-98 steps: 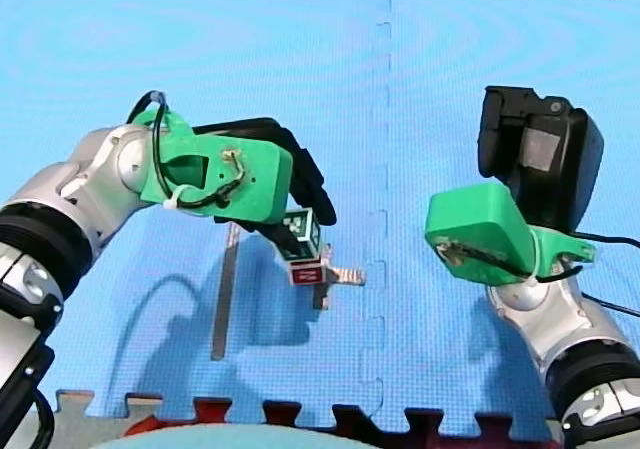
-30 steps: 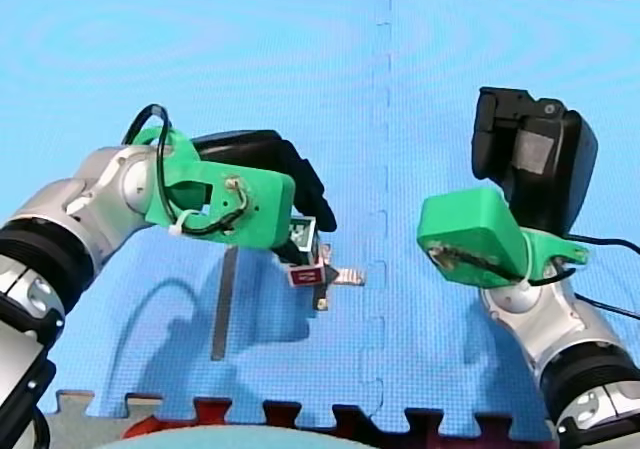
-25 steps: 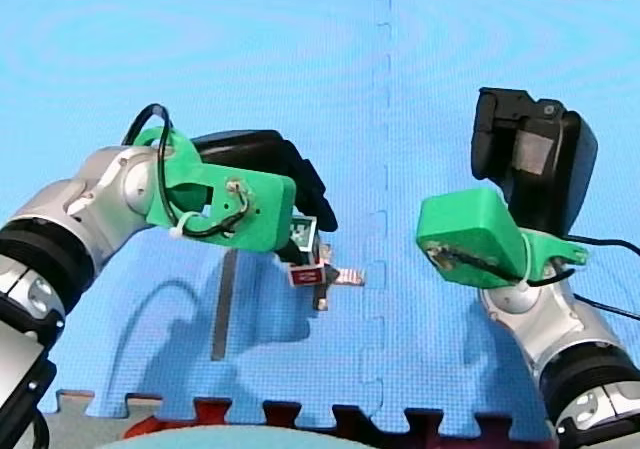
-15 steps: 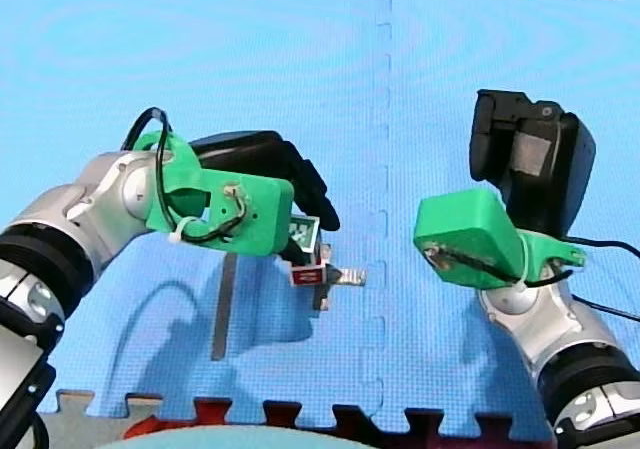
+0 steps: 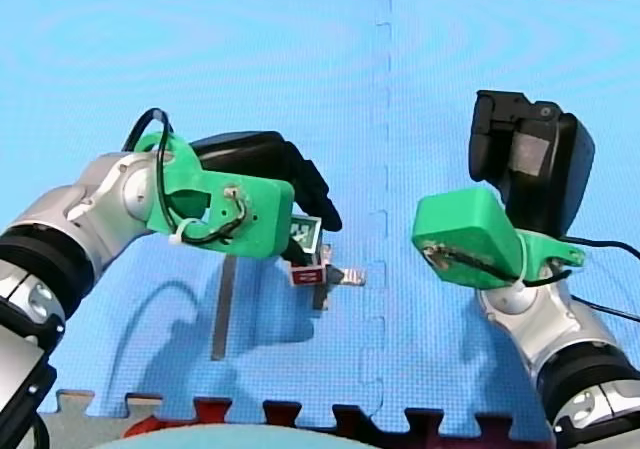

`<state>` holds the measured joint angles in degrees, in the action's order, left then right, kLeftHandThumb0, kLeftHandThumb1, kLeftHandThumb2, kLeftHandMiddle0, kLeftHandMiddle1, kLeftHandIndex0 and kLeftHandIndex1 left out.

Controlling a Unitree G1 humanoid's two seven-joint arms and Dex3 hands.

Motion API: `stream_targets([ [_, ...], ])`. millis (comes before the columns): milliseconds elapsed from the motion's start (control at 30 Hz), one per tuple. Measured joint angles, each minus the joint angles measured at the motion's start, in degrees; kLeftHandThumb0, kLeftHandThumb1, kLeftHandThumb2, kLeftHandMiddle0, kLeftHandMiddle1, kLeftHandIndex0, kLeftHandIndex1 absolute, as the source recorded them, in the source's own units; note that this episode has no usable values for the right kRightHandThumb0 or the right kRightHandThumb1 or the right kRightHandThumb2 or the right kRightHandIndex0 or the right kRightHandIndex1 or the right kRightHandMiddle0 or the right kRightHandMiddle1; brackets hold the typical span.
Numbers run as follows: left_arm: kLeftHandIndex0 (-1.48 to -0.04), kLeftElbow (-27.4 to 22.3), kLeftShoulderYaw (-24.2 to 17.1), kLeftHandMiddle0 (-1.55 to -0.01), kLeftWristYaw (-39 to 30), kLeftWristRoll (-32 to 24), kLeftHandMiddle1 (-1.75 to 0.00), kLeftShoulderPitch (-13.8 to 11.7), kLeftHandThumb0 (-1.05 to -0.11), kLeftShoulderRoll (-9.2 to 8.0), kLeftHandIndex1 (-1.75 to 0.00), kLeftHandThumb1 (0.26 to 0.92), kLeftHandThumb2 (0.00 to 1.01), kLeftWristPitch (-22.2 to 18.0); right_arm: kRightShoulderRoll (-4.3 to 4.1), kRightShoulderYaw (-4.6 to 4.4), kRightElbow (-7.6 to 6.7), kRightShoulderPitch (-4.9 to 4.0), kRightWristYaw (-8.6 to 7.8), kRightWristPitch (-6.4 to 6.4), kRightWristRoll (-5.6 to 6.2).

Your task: Stack cube left

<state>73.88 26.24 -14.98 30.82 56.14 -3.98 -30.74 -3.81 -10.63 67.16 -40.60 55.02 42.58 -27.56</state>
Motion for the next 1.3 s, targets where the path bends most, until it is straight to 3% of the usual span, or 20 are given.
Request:
stream_targets([
  [200, -0.60, -0.60, -3.76, -0.91, -4.83, -4.90, -1.75, -0.10, -0.737, 0.61, 0.00, 0.781, 0.00, 1.20, 0.04, 0.03, 0.14, -0.18, -0.17, -0.02, 0.19],
  [500, -0.54, -1.00, -5.75, -0.89, -7.89, -7.17, -1.75, -0.21, -0.747, 1.08, 0.00, 0.750, 0.00, 3.42, 0.16, 0.18, 0.14, -0.20, -0.70, 0.16, 0.64],
  [700, -0.49, -1.02, -6.74, -0.86, -8.86, -8.04, -1.75, -0.30, -0.864, 1.26, 0.00, 0.746, 0.00, 3.84, 0.18, 0.21, 0.12, -0.19, -0.96, 0.28, 0.75],
  [867, -0.47, -1.05, -6.49, -0.85, -8.61, -7.61, -1.75, -0.41, -0.902, 1.11, 0.00, 0.750, 0.00, 3.59, 0.18, 0.22, 0.11, -0.18, -0.98, 0.28, 0.75],
  [1167, -0.43, -1.05, -5.17, -0.84, -6.90, -5.47, -1.75, -0.13, -0.971, 0.24, 0.00, 0.775, 0.01, 2.71, 0.13, 0.27, 0.12, -0.11, -1.12, 0.48, 0.76],
  [1300, -0.43, -1.07, -6.59, -0.84, -9.17, -7.08, -1.75, 1.25, -1.008, -1.83, 0.00, 0.801, 0.02, 1.38, 0.04, 0.26, 0.12, 0.13, -0.95, 0.57, 0.70],
])
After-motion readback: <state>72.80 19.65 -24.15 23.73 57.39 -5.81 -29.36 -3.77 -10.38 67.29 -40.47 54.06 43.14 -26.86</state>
